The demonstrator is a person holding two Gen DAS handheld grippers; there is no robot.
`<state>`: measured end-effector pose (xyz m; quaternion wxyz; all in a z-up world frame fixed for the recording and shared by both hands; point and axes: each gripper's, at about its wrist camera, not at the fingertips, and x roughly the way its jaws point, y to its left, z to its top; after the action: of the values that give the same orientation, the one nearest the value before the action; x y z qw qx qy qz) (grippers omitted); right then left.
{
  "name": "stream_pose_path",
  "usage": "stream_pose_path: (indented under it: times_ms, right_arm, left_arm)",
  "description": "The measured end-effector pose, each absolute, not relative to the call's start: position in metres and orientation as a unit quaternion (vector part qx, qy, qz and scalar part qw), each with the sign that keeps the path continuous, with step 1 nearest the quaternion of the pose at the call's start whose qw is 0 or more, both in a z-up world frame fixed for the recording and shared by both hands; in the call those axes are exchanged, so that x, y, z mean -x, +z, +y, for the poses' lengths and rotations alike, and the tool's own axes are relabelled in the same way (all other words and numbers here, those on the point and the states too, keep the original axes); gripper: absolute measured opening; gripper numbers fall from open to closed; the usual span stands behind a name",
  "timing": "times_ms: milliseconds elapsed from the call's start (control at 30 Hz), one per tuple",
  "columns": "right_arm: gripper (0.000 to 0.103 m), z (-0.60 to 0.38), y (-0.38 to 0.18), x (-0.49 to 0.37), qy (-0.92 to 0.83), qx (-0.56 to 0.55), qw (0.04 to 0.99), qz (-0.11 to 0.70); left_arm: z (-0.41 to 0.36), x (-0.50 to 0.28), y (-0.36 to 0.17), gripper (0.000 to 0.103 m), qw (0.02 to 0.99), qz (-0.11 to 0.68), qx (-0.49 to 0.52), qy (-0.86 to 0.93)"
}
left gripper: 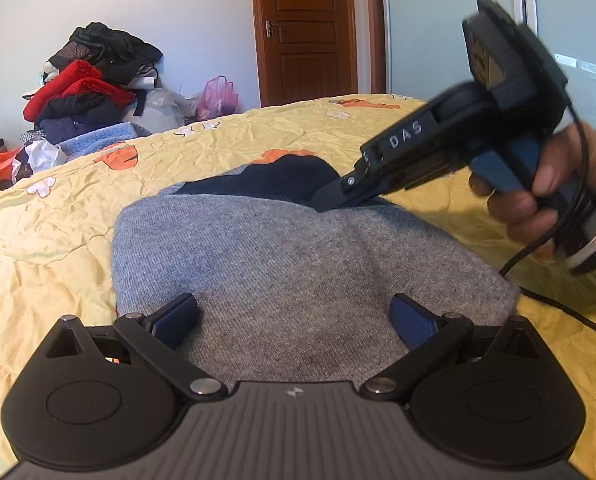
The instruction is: Fold small clothes
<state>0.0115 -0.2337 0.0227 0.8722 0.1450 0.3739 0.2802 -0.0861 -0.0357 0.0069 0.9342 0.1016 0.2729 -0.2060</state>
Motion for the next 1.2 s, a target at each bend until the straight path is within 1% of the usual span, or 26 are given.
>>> stream_pose_path:
  times_ms: [33, 67, 167, 233, 267, 300, 333, 367, 400, 433, 500, 567, 700, 833, 867, 900, 933, 967, 1000, 1033, 1067, 1100, 1133, 1200]
  right_arm:
    - [0.020, -0.231, 0.029, -0.003, 0.276, -0.134, 0.877, 0.370]
    - [0.030, -0.229, 0.036, 0.005, 0.280, -0.132, 0.880, 0.360]
    - [0.033, -0.226, 0.048, 0.031, 0.317, -0.145, 0.876, 0.334]
    - [0.039, -0.215, 0.030, 0.030, 0.320, -0.111, 0.863, 0.376]
    - [0.027, -0.215, 0.018, 0.031, 0.327, -0.096, 0.865, 0.368]
    - [0.025, -0.221, 0.015, 0.033, 0.332, -0.102, 0.868, 0.354]
    - [0.021, -0.228, 0.019, 0.032, 0.322, -0.126, 0.865, 0.365]
    - [0.019, -0.232, 0.026, 0.034, 0.309, -0.141, 0.864, 0.371]
    - [0.022, -0.236, 0.034, 0.042, 0.305, -0.147, 0.868, 0.364]
    - [0.029, -0.240, 0.042, 0.051, 0.308, -0.145, 0.872, 0.351]
    - [0.033, -0.250, 0.048, 0.067, 0.327, -0.157, 0.864, 0.348]
    - [0.037, -0.262, 0.045, 0.077, 0.332, -0.176, 0.852, 0.364]
    - [0.037, -0.281, 0.030, 0.091, 0.303, -0.196, 0.847, 0.390]
    - [0.038, -0.281, 0.024, 0.096, 0.310, -0.205, 0.834, 0.407]
    - [0.041, -0.276, 0.024, 0.097, 0.315, -0.197, 0.831, 0.414]
    - [0.042, -0.276, 0.024, 0.097, 0.315, -0.197, 0.831, 0.414]
    - [0.043, -0.267, 0.021, 0.097, 0.316, -0.178, 0.828, 0.428]
    - [0.044, -0.262, 0.020, 0.097, 0.316, -0.167, 0.826, 0.435]
    - [0.044, -0.259, 0.018, 0.097, 0.316, -0.160, 0.825, 0.440]
    - [0.044, -0.256, 0.018, 0.097, 0.315, -0.156, 0.826, 0.440]
    - [0.042, -0.254, 0.018, 0.097, 0.316, -0.153, 0.826, 0.441]
    - [0.028, -0.254, 0.019, 0.098, 0.318, -0.149, 0.827, 0.439]
    - [0.020, -0.254, 0.020, 0.098, 0.319, -0.145, 0.827, 0.439]
    - [0.016, -0.256, 0.025, 0.099, 0.315, -0.125, 0.832, 0.440]
  left_arm:
    - [-0.035, 0.086, 0.007, 0.103, 0.934, 0.273, -0.101, -0.206]
    - [-0.035, 0.086, 0.007, 0.103, 0.935, 0.272, -0.100, -0.206]
    - [-0.034, 0.085, 0.006, 0.103, 0.935, 0.271, -0.098, -0.207]
    - [-0.035, 0.086, 0.006, 0.103, 0.935, 0.271, -0.100, -0.207]
    - [-0.034, 0.086, 0.006, 0.103, 0.936, 0.268, -0.100, -0.206]
    - [-0.033, 0.089, 0.007, 0.103, 0.938, 0.262, -0.100, -0.202]
    - [-0.032, 0.095, 0.010, 0.103, 0.941, 0.254, -0.104, -0.197]
    - [-0.031, 0.103, 0.014, 0.103, 0.944, 0.244, -0.108, -0.191]
    - [-0.027, 0.114, 0.018, 0.103, 0.948, 0.231, -0.110, -0.187]
    - [-0.021, 0.124, 0.021, 0.103, 0.952, 0.219, -0.109, -0.185]
    - [-0.009, 0.144, 0.023, 0.103, 0.953, 0.207, -0.120, -0.185]
    - [-0.002, 0.161, 0.021, 0.103, 0.949, 0.208, -0.152, -0.180]
    - [0.006, 0.177, 0.012, 0.102, 0.941, 0.216, -0.212, -0.155]
    - [0.011, 0.171, 0.011, 0.101, 0.940, 0.229, -0.207, -0.145]
    - [0.010, 0.169, 0.011, 0.095, 0.939, 0.232, -0.206, -0.147]
    - [0.008, 0.166, 0.010, 0.085, 0.938, 0.235, -0.207, -0.148]
    - [0.007, 0.164, 0.007, 0.078, 0.937, 0.238, -0.207, -0.149]
    - [0.005, 0.162, 0.005, 0.054, 0.936, 0.242, -0.205, -0.152]
    - [0.004, 0.159, 0.004, 0.034, 0.935, 0.249, -0.203, -0.152]
    - [0.002, 0.157, 0.002, 0.031, 0.935, 0.254, -0.203, -0.144]
    - [0.000, 0.156, 0.001, 0.022, 0.936, 0.251, -0.206, -0.135]
    - [0.001, 0.155, 0.001, 0.011, 0.937, 0.252, -0.207, -0.128]
    - [0.004, 0.154, 0.001, 0.010, 0.937, 0.256, -0.206, -0.116]
    - [0.018, 0.152, 0.002, 0.008, 0.938, 0.269, -0.190, -0.109]
